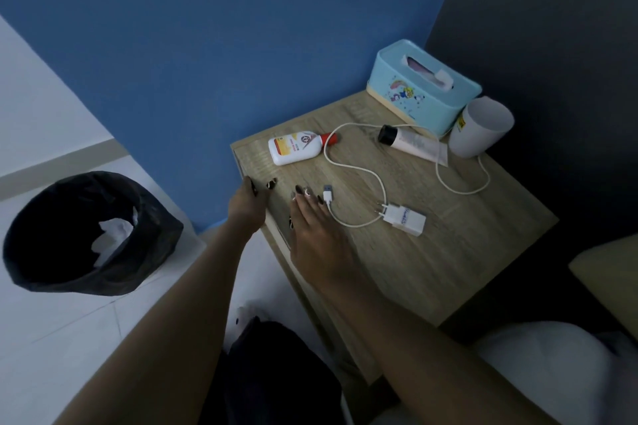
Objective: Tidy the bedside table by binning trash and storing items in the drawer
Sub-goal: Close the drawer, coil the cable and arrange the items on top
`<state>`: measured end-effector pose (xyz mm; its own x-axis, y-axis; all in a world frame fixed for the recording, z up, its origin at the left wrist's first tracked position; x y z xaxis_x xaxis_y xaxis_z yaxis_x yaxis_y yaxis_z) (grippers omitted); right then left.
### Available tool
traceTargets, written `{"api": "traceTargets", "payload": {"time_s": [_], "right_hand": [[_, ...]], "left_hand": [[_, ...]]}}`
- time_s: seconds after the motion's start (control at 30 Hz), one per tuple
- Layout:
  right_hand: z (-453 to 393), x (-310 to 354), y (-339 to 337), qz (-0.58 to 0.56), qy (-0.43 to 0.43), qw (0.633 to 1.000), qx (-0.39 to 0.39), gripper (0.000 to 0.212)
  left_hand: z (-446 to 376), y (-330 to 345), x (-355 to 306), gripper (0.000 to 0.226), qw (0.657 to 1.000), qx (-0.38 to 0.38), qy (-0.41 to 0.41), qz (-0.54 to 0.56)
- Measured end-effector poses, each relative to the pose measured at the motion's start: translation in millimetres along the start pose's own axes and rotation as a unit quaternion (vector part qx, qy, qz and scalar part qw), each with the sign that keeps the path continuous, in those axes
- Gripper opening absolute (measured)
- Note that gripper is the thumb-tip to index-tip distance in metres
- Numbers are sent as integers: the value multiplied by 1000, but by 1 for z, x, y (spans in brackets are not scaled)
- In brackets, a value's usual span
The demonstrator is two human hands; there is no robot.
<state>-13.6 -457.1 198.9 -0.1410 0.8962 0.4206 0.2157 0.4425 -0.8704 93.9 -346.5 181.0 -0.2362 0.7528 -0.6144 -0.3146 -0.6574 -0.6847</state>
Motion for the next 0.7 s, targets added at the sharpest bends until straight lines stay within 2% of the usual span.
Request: {"api": "traceTargets", "payload": {"time_s": [0.17, 0.33, 0.4, 0.47, 0.57, 0.63, 0.7], "right_hand": [[-1, 0, -2, -14, 20, 1000, -4, 49], [-2, 2, -3, -24, 29, 999, 26, 52], [-8, 1, -16, -101, 65, 993, 5, 48], [-18, -5, -40, -193, 110, 975, -7, 40], [-29, -32, -99, -214, 147, 960, -107, 26], [-36, -74, -129, -194, 202, 946, -163, 24], [-36, -119, -147, -171, 263, 932, -180, 27]], "left_hand": [[4, -4, -4, 41, 1000, 15, 7, -6], [5, -7, -8, 42, 999, 19, 10, -41], [2, -8, -11, 52, 998, 9, 16, -55], [1, -14, -19, 67, 995, -41, 33, -88], [10, -23, -46, 72, 974, -162, 93, -128], [23, -21, -78, 58, 947, -223, 183, -144], [31, -6, -111, 43, 926, -211, 282, -137]]}}
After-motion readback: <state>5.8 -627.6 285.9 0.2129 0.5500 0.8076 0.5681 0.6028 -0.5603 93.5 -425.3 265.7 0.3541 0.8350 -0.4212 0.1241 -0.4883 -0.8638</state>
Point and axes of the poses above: each hand's wrist, its own z-axis away from the middle knuckle, its own y-axis out of the palm, x = y × z, the point moved 6 cm from there along -z, towards the middle knuckle, and after that the axes turned 10 degrees about -z, right-handed, at the moved point
